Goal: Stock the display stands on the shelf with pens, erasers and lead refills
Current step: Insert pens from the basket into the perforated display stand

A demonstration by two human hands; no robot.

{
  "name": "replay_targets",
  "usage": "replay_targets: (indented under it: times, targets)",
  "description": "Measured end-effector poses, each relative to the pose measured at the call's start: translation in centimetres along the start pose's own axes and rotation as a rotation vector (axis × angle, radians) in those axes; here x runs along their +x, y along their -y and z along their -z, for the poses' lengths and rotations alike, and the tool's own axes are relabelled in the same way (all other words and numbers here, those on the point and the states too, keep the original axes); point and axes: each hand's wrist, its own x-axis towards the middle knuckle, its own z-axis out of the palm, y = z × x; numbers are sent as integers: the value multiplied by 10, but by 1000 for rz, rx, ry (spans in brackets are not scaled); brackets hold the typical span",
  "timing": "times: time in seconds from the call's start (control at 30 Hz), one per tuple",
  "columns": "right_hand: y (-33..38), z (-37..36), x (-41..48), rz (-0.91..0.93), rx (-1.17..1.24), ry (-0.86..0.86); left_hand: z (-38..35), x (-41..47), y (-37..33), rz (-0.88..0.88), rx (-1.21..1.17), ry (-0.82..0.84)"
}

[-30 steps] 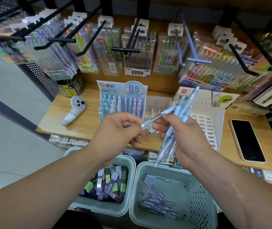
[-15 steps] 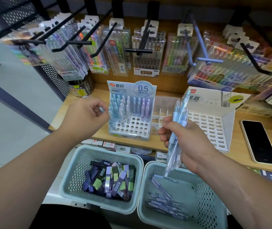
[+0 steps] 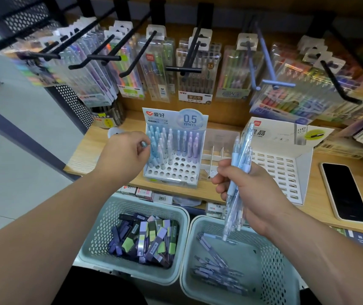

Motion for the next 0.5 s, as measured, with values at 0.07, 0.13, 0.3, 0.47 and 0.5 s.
replay_targets:
  times: [0.07, 0.13, 0.3, 0.47, 0.5]
  targets:
    - [0, 1, 0, 1, 2, 4, -1, 1, 0, -3, 5, 11]
    - [0, 1, 1, 1, 1, 7, -4, 0, -1, 5, 3, 27]
    - [0, 1, 1, -10, 11, 16, -9, 1, 0, 116, 1, 46]
    - [-1, 0, 1, -30, 35, 46, -8, 2, -4, 167, 9, 4]
    - [-1, 0, 0, -38, 54, 57, -6, 2, -9, 174, -10, -18]
